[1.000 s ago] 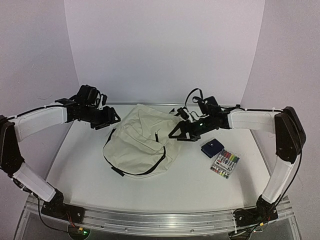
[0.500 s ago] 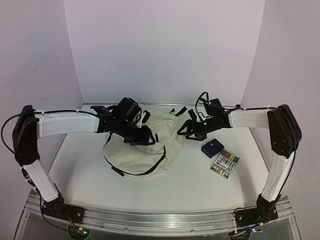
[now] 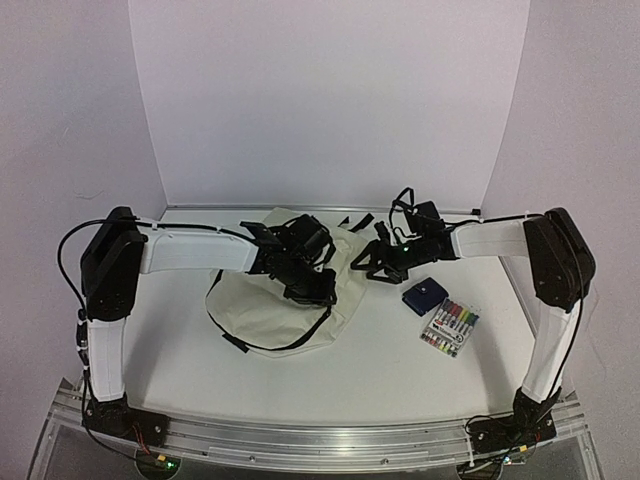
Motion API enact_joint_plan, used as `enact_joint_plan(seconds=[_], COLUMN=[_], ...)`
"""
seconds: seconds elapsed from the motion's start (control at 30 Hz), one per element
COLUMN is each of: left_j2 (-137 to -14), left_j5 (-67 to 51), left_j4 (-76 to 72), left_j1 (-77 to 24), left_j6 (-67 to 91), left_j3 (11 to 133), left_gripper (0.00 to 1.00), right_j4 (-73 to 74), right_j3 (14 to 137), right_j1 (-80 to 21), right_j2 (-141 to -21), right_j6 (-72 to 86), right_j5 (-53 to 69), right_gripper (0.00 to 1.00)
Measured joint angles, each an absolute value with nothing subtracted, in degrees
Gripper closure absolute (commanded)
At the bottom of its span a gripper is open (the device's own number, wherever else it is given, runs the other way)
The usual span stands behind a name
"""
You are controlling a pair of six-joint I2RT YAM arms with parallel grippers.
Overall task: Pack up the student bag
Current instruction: Zip the student bag at the center of the board.
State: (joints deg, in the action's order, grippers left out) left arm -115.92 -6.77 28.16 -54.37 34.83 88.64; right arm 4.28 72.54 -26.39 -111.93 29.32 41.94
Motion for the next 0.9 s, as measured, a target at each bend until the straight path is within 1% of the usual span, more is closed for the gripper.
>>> enact_joint_plan(seconds=[0.6,0.67,0.73,0.83,0.9], left_j2=[-123.02,-123.64,-124.11,-124.29,-124.29], left_j5=[-1.72,-1.26,-0.94,-0.47,-0.27], left_j4=[32.16,32.66,33.02,33.17,33.07], left_j1=[-54.84,-54.87,-54.87,-54.81,-54.75], left_j6=[35.0,35.0,34.96,34.78,34.6], left_j3=[96.56,97.42,98.03,98.15,98.11], left_gripper=[0.76,0.79,0.86,0.99,1.0], right_j4=[2.33,2.3,2.19,2.14,1.79], right_j3=[72.03,71.96,71.96,71.96,71.96], right_j1=[-27.57,-27.91,-28.08,-28.35,-28.58], right_j2=[-114.41,-114.43,-114.43,-114.56,-115.04], right_j6=[31.17,31.25,31.34,31.45,31.53], right_j5=[42.94,42.93,42.9,42.77,42.59], right_gripper=[0.36,0.36,0.35,0.3,0.28])
